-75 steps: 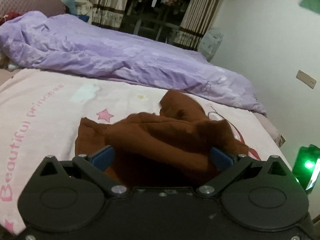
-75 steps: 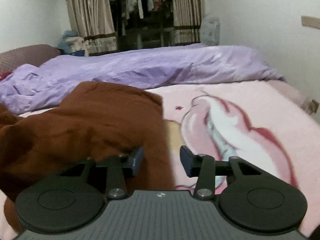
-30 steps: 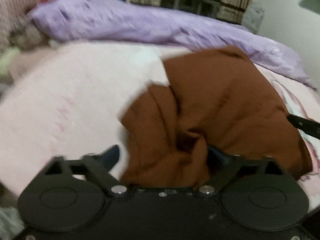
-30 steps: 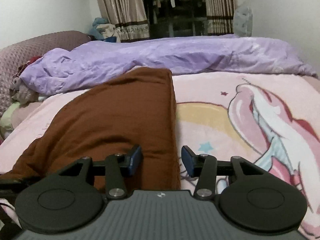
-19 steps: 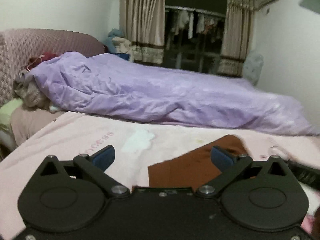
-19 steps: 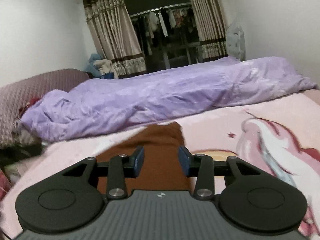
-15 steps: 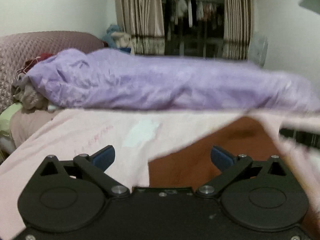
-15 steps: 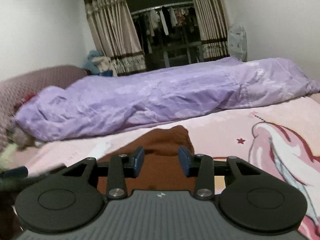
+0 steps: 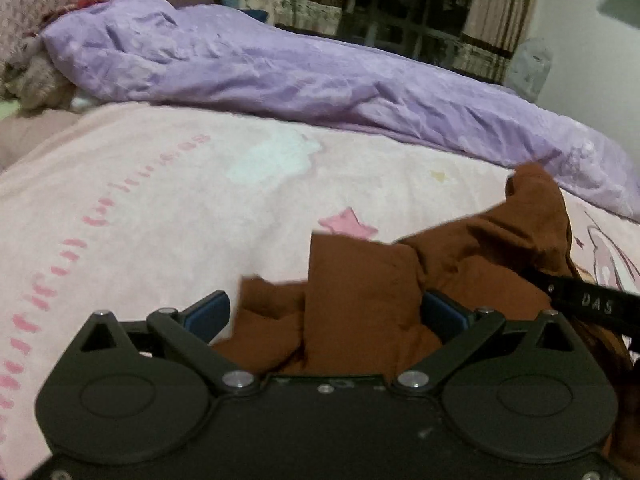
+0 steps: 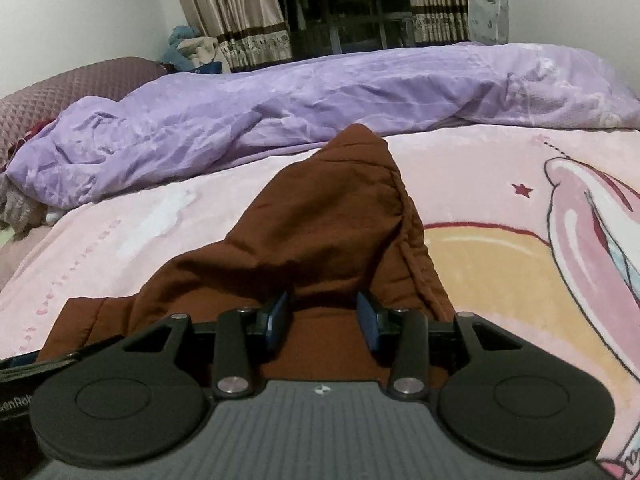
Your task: Fold large clothes
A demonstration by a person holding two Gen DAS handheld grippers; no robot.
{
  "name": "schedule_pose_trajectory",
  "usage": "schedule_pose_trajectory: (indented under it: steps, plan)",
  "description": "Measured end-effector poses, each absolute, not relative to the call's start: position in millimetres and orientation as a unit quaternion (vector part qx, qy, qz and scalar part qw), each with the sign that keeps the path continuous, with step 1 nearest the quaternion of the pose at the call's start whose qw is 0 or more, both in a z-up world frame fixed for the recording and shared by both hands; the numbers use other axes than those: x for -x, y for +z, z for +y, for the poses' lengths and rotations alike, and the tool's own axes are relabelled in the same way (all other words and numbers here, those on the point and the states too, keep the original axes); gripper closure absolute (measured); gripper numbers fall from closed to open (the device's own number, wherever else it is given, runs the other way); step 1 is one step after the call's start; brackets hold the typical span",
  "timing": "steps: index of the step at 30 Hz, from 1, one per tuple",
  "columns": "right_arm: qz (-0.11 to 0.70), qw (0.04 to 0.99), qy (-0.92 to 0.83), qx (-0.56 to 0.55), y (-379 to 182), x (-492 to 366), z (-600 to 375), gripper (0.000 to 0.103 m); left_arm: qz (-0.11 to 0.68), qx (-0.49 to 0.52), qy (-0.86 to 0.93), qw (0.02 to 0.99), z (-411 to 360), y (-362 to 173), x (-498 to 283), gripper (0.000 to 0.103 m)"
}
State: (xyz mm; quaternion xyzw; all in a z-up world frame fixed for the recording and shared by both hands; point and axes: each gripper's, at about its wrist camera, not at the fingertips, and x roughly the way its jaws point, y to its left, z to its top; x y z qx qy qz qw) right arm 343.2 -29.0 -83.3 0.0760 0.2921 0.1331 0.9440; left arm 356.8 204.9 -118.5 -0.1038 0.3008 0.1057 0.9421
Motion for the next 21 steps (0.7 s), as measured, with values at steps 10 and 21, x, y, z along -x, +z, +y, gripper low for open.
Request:
schedule_pose_trajectory:
  steps: [10, 21]
  plan:
    - [0.227, 0.967, 0.109, -0.033, -28.7, -360.6, -21.4, 0.030, 0.213, 0.058, 0.109, 0.969, 182.1, -63.4, -369.8, 0.000]
    - [0.324, 0.937, 0.117, -0.057, -87.5, -408.7, -15.9, 0.040, 0.340, 0.089, 0.118, 0.929, 188.5, -138.2, -423.7, 0.000]
